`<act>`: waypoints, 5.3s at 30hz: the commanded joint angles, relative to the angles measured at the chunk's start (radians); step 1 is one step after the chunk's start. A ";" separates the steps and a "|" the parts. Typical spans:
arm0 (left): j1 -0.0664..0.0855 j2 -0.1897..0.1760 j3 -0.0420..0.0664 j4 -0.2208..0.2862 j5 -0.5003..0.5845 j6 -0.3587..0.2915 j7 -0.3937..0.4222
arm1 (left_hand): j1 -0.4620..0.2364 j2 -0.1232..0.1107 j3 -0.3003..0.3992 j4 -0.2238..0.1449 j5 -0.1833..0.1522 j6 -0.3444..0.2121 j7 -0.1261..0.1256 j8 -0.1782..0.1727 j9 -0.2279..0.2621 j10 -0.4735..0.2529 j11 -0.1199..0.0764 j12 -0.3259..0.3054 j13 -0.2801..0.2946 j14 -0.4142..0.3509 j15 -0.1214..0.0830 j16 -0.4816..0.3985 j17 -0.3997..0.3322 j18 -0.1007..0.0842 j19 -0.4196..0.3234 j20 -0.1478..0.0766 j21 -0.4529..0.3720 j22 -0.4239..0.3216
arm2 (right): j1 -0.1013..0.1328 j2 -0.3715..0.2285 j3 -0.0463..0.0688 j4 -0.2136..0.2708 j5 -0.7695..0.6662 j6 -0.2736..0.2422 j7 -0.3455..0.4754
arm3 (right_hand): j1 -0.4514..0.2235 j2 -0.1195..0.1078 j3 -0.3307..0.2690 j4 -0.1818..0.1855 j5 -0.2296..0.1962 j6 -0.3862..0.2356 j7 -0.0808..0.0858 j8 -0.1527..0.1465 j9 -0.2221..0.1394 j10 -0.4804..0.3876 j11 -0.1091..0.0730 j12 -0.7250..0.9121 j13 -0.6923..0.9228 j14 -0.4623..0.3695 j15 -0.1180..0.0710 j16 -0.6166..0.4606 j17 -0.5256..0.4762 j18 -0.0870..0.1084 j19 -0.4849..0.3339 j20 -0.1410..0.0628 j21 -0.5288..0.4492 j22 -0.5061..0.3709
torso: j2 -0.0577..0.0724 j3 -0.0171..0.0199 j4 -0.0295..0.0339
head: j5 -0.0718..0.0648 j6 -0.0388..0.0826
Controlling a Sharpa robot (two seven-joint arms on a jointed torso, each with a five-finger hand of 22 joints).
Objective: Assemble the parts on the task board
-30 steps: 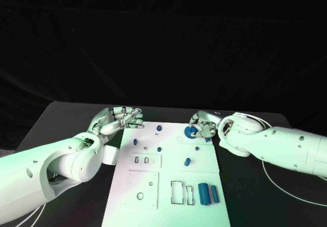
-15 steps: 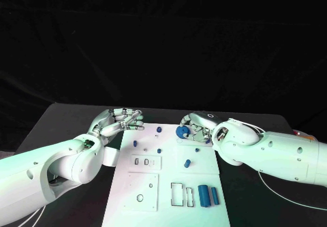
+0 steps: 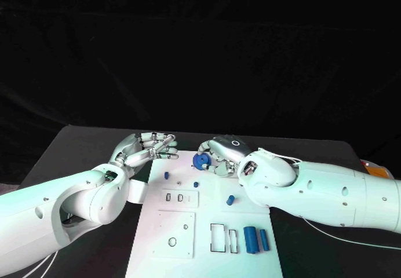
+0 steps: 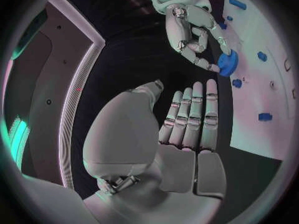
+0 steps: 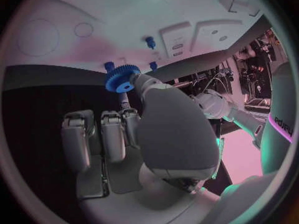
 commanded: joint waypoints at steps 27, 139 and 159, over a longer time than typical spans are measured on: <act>0.001 0.011 0.001 -0.001 -0.004 0.014 0.013 | -0.004 0.002 0.004 -0.003 -0.003 -0.005 0.018 -0.003 0.002 -0.009 0.002 -0.009 0.000 -0.005 0.005 -0.001 0.002 0.012 0.004 0.003 0.002 -0.002 | -0.042 0.143 -0.010 -0.163 -0.048 0.028 -0.022 | -0.036 -0.006 0.020 -0.005 -0.021 0.027 -0.022 0.002 0.140 0.008 0.001 0.003 0.113 0.086 -0.008 0.003 0.188 -0.018 0.091 -0.007 0.008 0.250 | 0.001 0.0026 -0.0044 | 0.013 -0.006; 0.000 -0.009 0.000 -0.021 -0.007 0.039 0.011 | -0.001 0.001 0.005 -0.003 -0.004 0.000 0.017 0.000 0.005 0.002 0.001 -0.013 0.002 -0.007 0.006 -0.001 0.010 0.013 0.002 0.004 0.002 -0.004 | -0.063 -0.301 -0.003 -0.140 0.566 0.124 0.423 | -0.084 -0.018 -0.095 -0.080 -0.057 -0.041 0.009 -0.142 0.161 -0.012 0.030 -0.015 0.099 0.091 0.016 0.012 0.214 -0.013 0.079 0.012 -0.009 0.238 | -0.010 0.0248 -0.0376 | -0.001 -0.013; 0.000 -0.009 0.000 -0.021 -0.007 0.041 0.006 | -0.001 0.001 0.005 -0.003 -0.004 0.000 0.017 0.000 0.005 0.002 0.001 -0.013 0.002 -0.007 0.005 -0.001 0.010 0.013 0.002 0.004 0.002 -0.004 | -0.080 -0.251 -0.004 -0.171 0.560 0.112 0.395 | -0.083 0.007 -0.079 -0.077 -0.051 -0.017 0.009 -0.134 0.168 -0.001 0.031 -0.004 0.111 0.092 0.019 0.013 0.217 -0.014 0.082 0.017 -0.005 0.242 | -0.011 0.0248 -0.0394 | 0.008 -0.021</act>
